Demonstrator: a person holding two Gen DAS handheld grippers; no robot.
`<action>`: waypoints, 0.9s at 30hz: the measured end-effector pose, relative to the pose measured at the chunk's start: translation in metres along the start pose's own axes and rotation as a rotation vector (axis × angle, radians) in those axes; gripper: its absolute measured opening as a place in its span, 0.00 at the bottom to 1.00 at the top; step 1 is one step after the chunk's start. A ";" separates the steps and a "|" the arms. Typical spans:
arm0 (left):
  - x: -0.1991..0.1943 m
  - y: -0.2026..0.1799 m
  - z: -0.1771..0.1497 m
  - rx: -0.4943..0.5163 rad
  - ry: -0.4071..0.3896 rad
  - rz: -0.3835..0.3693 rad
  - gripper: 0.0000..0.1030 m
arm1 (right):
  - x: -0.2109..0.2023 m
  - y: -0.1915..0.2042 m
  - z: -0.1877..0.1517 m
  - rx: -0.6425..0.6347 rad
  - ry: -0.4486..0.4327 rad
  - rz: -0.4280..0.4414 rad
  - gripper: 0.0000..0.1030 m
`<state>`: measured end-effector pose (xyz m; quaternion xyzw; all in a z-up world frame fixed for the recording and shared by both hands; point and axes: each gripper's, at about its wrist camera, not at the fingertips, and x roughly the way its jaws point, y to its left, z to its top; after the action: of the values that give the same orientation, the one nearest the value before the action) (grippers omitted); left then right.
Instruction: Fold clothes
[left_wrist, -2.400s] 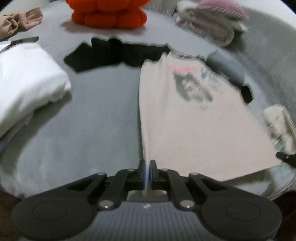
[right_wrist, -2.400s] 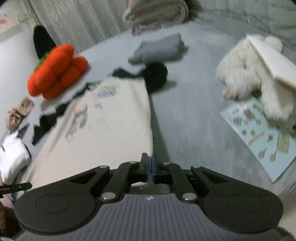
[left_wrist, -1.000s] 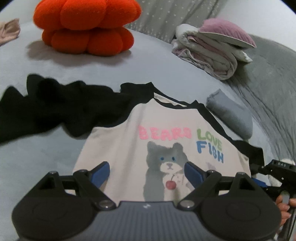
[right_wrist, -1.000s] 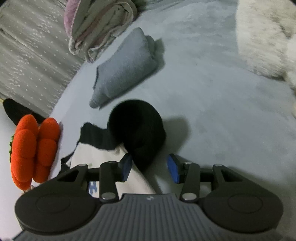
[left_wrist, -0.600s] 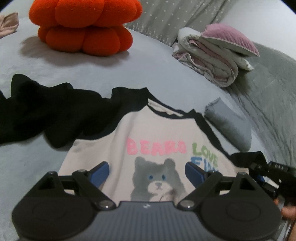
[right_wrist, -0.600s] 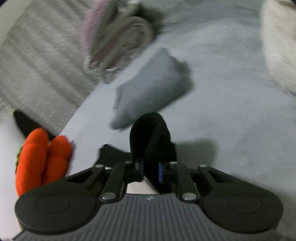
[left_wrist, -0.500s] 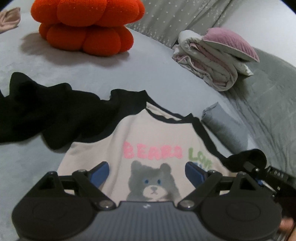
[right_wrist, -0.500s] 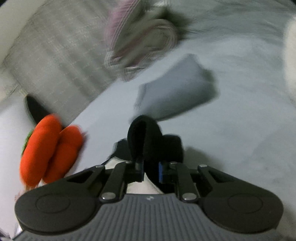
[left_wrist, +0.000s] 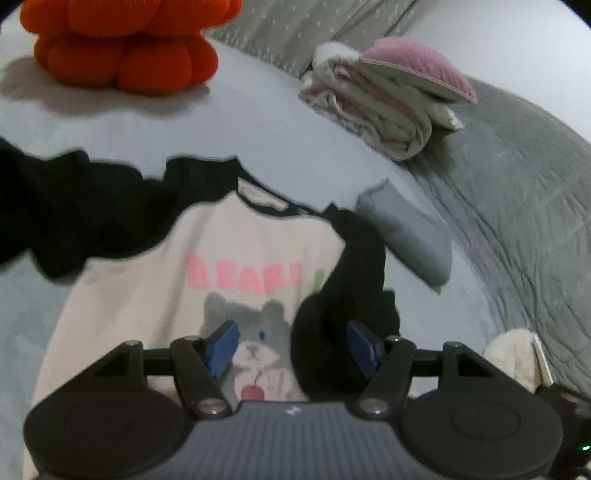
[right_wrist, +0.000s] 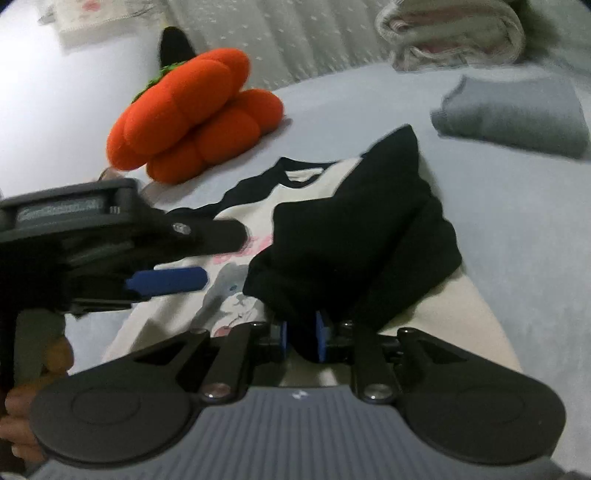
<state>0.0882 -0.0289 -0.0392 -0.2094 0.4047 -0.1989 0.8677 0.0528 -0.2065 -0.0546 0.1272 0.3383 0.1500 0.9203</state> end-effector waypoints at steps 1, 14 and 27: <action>0.004 0.000 -0.002 -0.001 0.013 0.006 0.61 | -0.001 0.002 0.002 -0.010 0.009 0.004 0.24; 0.012 0.003 -0.007 0.007 0.042 0.071 0.50 | -0.051 -0.019 0.020 0.139 0.001 0.100 0.56; 0.011 -0.009 -0.013 0.107 0.028 0.110 0.53 | -0.020 -0.069 0.040 0.390 -0.096 -0.093 0.41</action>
<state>0.0830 -0.0448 -0.0495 -0.1372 0.4164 -0.1753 0.8815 0.0779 -0.2828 -0.0367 0.2944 0.3222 0.0327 0.8991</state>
